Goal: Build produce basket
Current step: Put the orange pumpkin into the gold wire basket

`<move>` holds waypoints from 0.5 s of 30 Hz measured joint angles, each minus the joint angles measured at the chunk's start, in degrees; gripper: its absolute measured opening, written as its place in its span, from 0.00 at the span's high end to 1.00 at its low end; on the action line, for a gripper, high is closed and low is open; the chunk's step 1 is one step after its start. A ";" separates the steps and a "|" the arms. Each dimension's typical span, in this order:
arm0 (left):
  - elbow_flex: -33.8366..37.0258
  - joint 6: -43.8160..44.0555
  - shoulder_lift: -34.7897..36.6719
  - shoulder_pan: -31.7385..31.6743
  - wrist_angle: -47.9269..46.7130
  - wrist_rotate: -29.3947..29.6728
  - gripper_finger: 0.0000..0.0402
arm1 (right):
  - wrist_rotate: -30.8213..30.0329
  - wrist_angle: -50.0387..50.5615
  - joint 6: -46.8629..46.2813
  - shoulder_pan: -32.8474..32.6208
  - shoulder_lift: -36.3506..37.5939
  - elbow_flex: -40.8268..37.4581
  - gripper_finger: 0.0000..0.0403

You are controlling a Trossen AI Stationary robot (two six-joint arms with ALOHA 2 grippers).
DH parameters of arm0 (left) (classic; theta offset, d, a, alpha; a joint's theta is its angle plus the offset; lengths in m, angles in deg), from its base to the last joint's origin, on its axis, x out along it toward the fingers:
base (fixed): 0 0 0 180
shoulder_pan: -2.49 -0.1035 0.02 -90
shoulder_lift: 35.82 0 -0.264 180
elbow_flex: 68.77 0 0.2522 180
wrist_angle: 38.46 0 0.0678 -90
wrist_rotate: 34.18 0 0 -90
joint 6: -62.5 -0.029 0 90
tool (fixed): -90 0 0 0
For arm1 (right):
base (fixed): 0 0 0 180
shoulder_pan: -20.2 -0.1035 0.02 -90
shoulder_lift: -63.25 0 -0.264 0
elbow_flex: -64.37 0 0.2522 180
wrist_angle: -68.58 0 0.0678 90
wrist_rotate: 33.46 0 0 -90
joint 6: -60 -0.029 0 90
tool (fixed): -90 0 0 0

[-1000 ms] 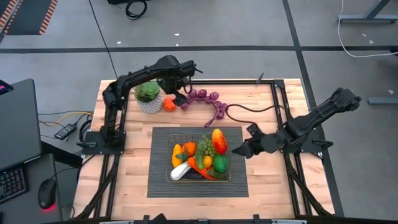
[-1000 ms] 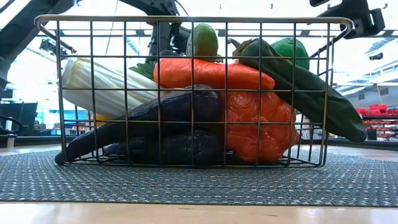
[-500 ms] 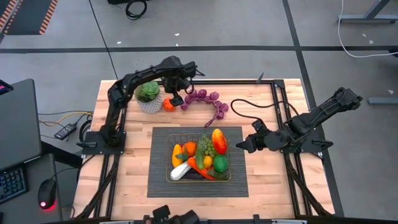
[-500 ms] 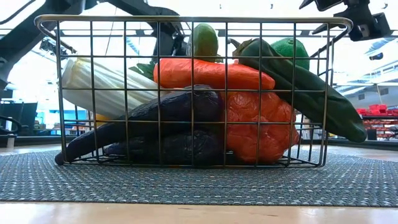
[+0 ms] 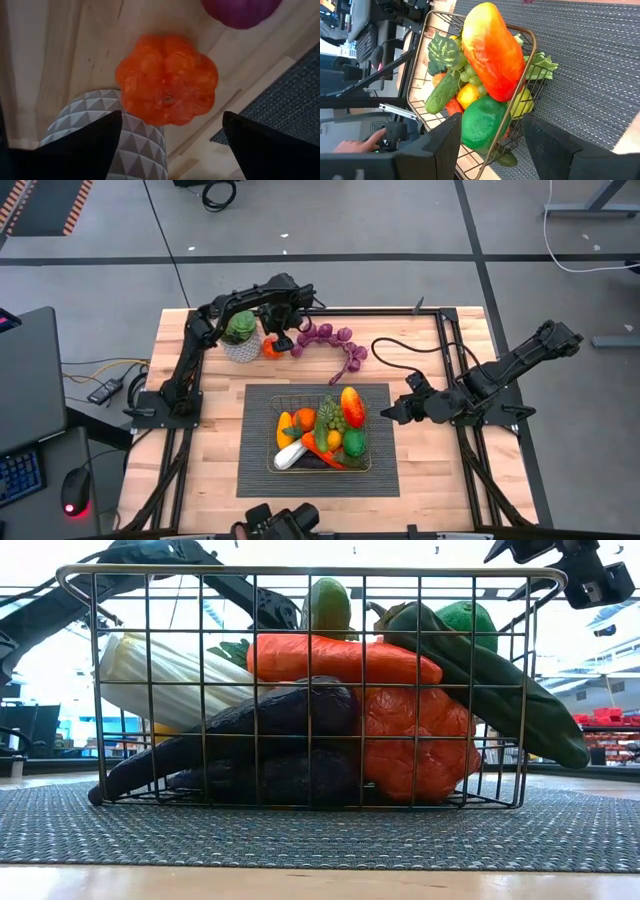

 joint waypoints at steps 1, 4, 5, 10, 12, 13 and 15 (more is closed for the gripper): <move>0.00 -0.02 -0.39 -0.14 0.17 -0.02 0.12 | 0.02 0.05 -0.07 0.00 0.00 0.00 0.46; 0.00 0.01 -1.13 -0.93 0.32 0.05 0.12 | 0.02 0.40 -0.69 0.00 -0.02 0.00 0.46; -0.02 0.09 -1.40 -1.17 0.38 -0.03 0.12 | 0.02 0.40 -0.99 0.00 0.00 0.00 0.46; 0.00 1.84 -3.18 -1.95 0.26 -4.47 0.12 | 0.04 1.87 -2.04 0.00 -0.02 0.00 0.46; -0.01 2.08 -3.82 -1.87 -0.06 -5.16 0.12 | 0.04 2.29 -2.75 0.00 -0.02 0.00 0.46; -0.02 2.16 -4.24 -1.67 -0.16 -5.41 0.12 | 0.04 2.55 -2.96 0.00 -0.02 0.00 0.46; -0.02 2.23 -4.86 -1.31 -0.73 -5.48 0.12 | 0.30 2.54 -2.98 0.00 -0.02 0.00 0.46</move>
